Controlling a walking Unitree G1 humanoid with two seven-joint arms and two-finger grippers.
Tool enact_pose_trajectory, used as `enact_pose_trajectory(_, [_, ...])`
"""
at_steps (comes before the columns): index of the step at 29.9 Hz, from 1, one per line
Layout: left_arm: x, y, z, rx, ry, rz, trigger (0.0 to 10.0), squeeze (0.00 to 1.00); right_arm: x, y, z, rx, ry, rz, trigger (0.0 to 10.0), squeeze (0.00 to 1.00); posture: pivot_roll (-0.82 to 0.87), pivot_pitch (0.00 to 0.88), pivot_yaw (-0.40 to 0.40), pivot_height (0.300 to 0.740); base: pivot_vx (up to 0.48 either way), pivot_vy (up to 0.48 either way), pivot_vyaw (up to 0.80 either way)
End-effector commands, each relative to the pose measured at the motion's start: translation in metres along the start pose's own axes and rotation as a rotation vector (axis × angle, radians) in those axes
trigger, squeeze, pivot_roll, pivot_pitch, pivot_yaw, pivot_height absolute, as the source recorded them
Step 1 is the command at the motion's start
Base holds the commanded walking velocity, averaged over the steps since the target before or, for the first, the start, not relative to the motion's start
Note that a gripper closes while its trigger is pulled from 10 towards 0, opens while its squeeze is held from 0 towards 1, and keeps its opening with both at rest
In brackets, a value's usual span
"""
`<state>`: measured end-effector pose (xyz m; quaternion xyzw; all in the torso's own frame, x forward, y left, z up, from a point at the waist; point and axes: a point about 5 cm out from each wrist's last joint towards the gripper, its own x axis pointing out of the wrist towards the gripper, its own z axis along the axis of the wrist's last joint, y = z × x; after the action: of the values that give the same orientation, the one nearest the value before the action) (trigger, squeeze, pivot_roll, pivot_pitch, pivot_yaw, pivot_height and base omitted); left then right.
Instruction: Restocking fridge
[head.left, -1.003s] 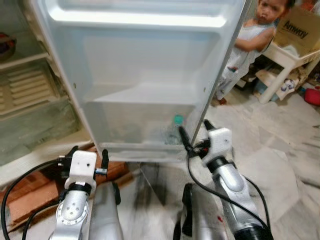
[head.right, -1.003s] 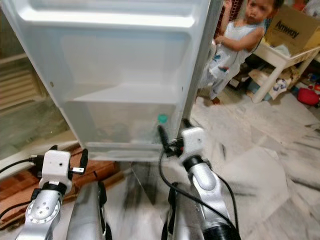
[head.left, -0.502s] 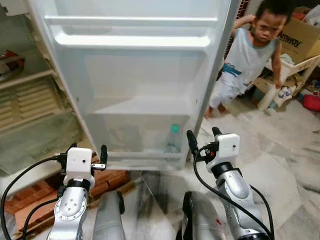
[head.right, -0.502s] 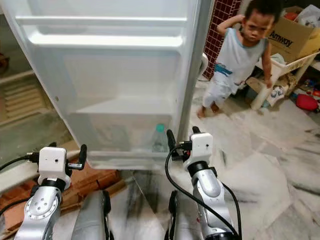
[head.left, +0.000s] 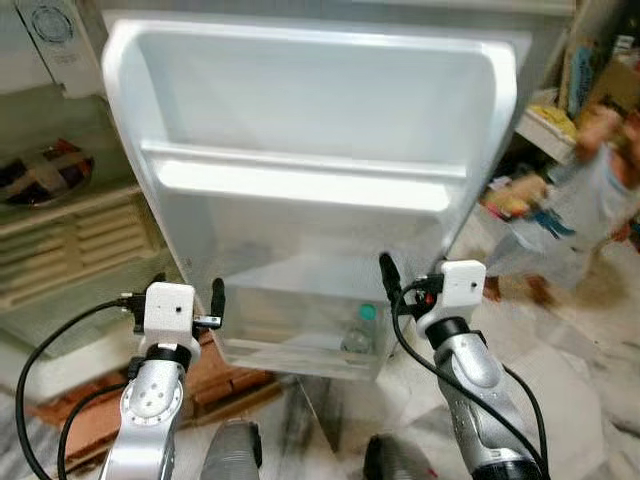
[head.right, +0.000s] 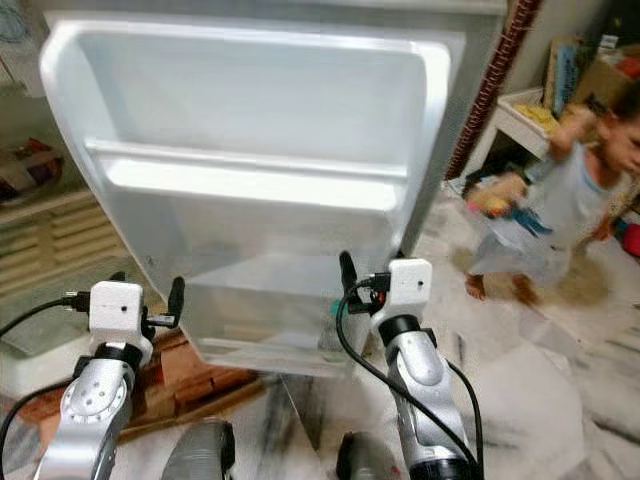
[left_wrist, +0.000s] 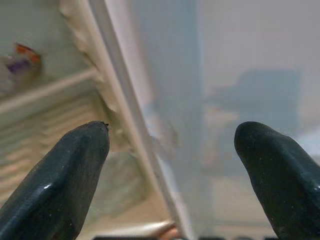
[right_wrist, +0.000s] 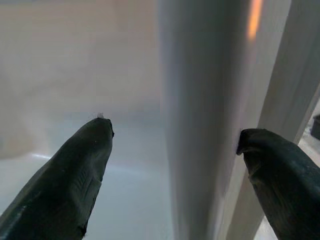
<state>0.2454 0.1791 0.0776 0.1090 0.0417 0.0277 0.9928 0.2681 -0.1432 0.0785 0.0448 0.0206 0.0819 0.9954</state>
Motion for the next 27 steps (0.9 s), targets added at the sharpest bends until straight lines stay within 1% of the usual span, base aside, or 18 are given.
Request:
enact_pose_trajectory(1, [0.001, -0.001, -0.003, 0.013, 0.021, -0.001, 10.0, 0.00, 0.002, 0.003, 0.010, -0.005, -0.042, 0.012, 10.0, 0.00, 0.10, 0.000, -0.027, 0.740, 0.000, 0.000, 0.00])
enact_pose_trajectory(8, [-0.001, -0.001, -0.007, 0.013, 0.032, 0.013, 10.0, 0.00, -0.003, 0.004, 0.003, -0.009, 0.000, 0.029, 10.0, 0.00, 0.10, 0.000, -0.033, 0.740, 0.000, 0.000, 0.00])
enact_pose_trajectory(10, [-0.001, -0.003, -0.008, 0.013, 0.041, 0.018, 10.0, 0.00, -0.004, 0.005, 0.002, 0.018, -0.002, 0.036, 10.0, 0.00, 0.10, 0.000, -0.034, 0.740, 0.000, 0.000, 0.00])
enact_pose_trajectory(14, [0.000, -0.003, -0.009, 0.020, 0.051, 0.019, 10.0, 0.00, -0.005, 0.006, 0.001, 0.013, 0.005, 0.043, 10.0, 0.00, 0.10, 0.000, -0.033, 0.740, 0.000, 0.000, 0.00])
enact_pose_trajectory(20, [-0.001, -0.002, -0.010, 0.025, 0.057, 0.020, 10.0, 0.00, -0.007, 0.007, -0.004, 0.013, 0.024, 0.053, 10.0, 0.00, 0.10, 0.000, -0.030, 0.740, -0.273, 0.000, 0.00])
enact_pose_trajectory(27, [-0.001, -0.002, -0.010, 0.034, 0.061, 0.012, 10.0, 0.00, -0.005, 0.007, -0.003, 0.013, 0.024, 0.053, 10.0, 0.00, 0.10, 0.000, -0.028, 0.740, -0.306, 0.000, 0.00])
